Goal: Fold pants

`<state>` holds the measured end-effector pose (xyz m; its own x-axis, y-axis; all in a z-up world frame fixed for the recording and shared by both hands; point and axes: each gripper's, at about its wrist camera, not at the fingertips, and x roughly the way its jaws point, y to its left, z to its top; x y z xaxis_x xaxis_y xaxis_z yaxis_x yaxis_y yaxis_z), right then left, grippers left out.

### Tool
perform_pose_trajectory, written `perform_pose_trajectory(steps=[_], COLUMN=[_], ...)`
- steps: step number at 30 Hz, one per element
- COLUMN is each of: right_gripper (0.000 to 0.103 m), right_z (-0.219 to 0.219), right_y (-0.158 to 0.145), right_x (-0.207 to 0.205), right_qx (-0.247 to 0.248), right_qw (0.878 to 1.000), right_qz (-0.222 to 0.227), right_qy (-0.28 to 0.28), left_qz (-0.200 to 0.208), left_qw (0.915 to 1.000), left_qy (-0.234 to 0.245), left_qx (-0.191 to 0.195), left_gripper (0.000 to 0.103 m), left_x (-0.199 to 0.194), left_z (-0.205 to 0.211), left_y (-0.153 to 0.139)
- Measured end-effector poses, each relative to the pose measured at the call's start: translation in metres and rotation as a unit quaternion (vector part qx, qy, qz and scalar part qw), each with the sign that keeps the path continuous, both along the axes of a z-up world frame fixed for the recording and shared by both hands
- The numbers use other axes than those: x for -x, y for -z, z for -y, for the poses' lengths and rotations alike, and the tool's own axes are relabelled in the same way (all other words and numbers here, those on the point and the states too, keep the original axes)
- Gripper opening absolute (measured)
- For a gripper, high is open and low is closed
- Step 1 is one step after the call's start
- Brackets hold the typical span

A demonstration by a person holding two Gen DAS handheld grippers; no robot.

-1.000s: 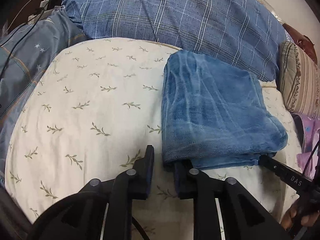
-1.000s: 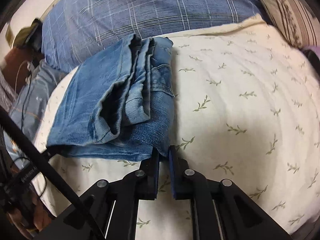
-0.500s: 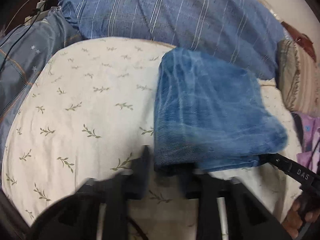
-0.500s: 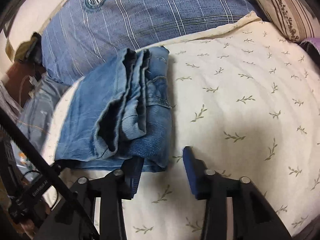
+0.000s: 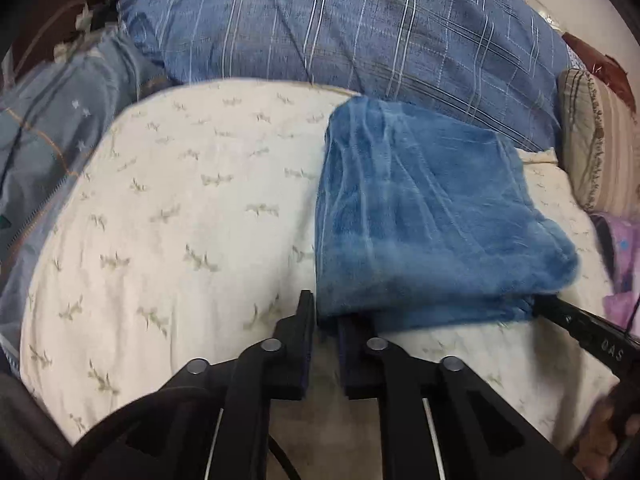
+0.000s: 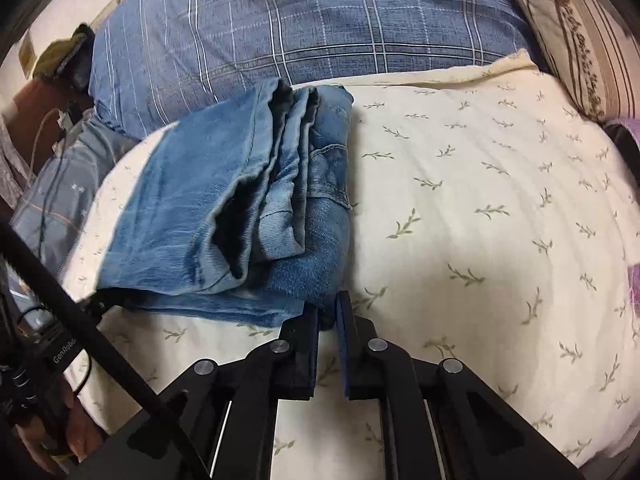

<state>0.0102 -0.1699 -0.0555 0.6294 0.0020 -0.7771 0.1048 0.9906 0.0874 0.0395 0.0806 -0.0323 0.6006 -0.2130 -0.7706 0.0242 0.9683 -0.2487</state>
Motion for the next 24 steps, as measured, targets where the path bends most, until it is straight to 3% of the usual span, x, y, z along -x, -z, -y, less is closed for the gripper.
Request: perform_pose_trajectory(steps=[1, 3, 6, 7, 9, 11, 13, 17, 19, 21, 24], right_gripper=[0.013, 0.035, 0.039, 0.043, 0.066, 0.074, 0.074, 0.071, 0.049, 0.037, 0.024], right_z=[0.004, 0.013, 0.016, 0.016, 0.015, 0.015, 0.013, 0.008, 0.006, 0.003, 0.001], right_y=[-0.003, -0.011, -0.026, -0.03, -0.038, -0.047, -0.05, -0.034, -0.024, -0.02, -0.023], right_x=[0.004, 0.015, 0.029, 0.031, 0.027, 0.02, 0.005, -0.031, -0.034, -0.031, -0.025], right_qx=[-0.017, -0.05, -0.077, -0.091, -0.12, -0.138, -0.144, -0.15, -0.132, -0.11, -0.084], right_qw=[1.0, 0.999, 0.996, 0.994, 0.989, 0.986, 0.986, 0.987, 0.99, 0.993, 0.995], right_qz=[0.001, 0.015, 0.054, 0.064, 0.075, 0.081, 0.064, 0.021, 0.019, 0.02, 0.029], right_qy=[0.001, 0.003, -0.011, -0.021, -0.04, -0.051, -0.058, -0.053, -0.037, -0.031, -0.04], left_qz=[-0.002, 0.015, 0.052, 0.059, 0.063, 0.083, 0.073, -0.011, -0.034, -0.046, -0.04], left_qw=[0.9999, 0.9999, 0.9986, 0.9981, 0.9967, 0.9935, 0.9946, 0.9919, 0.9886, 0.9868, 0.9829], left_qy=[0.005, 0.001, 0.005, 0.01, 0.017, 0.015, 0.009, 0.01, 0.016, 0.019, 0.011], left_qx=[0.012, 0.008, 0.005, 0.016, 0.049, 0.078, 0.074, 0.126, 0.146, 0.154, 0.18], left_gripper=[0.021, 0.03, 0.039, 0.04, 0.04, 0.044, 0.053, 0.053, 0.052, 0.051, 0.032], left_x=[0.005, 0.012, 0.023, 0.025, 0.027, 0.032, 0.025, -0.019, -0.035, -0.041, -0.046], left_z=[-0.003, -0.009, -0.01, -0.011, -0.016, -0.023, -0.027, -0.034, -0.038, -0.041, -0.044], left_y=[-0.004, -0.013, -0.027, -0.029, -0.034, -0.04, -0.041, -0.022, -0.009, 0.003, 0.007])
